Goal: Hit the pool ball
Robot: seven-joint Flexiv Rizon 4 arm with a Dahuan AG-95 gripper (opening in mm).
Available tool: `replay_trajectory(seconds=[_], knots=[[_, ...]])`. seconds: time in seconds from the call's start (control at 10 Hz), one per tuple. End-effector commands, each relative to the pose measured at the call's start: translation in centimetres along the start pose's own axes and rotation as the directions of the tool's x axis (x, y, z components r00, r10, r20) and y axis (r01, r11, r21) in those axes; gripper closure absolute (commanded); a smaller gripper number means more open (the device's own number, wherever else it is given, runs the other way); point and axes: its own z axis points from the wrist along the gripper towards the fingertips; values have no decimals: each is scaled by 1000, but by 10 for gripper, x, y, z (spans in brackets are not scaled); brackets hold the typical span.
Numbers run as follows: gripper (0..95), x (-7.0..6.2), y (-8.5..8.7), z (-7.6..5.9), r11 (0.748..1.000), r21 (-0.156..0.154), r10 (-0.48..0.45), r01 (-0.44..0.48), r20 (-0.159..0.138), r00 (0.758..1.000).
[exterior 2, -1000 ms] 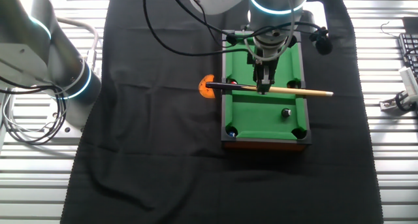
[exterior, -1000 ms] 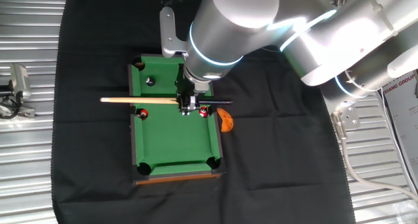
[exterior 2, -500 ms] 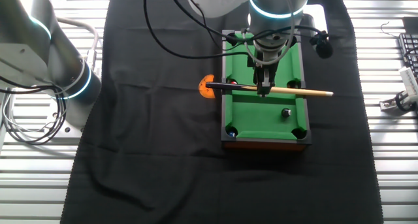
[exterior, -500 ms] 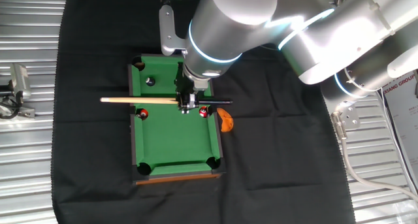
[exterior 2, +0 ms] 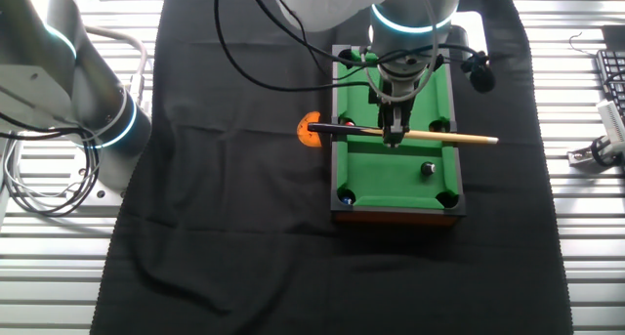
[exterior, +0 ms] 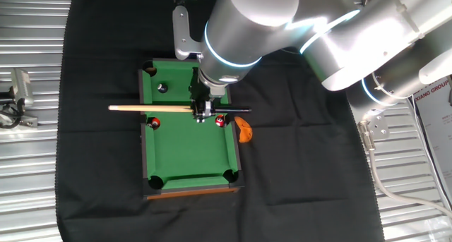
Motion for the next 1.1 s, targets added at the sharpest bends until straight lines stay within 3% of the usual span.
replay_trajectory(seconds=[0.1, 0.2, 0.3, 1.0, 1.1], knots=[[570, 0, 0, 2, 1000, -1, 0, 0, 4, 1000], [570, 0, 0, 4, 1000, -1, 0, 0, 5, 1000], [760, 0, 0, 6, 1000, -1, 1, -1, 6, 1000], [760, 0, 1, 13, 1000, -9, 12, -12, 15, 1000], [950, 1, 1, 13, 999, -30, 26, -25, 15, 1000]])
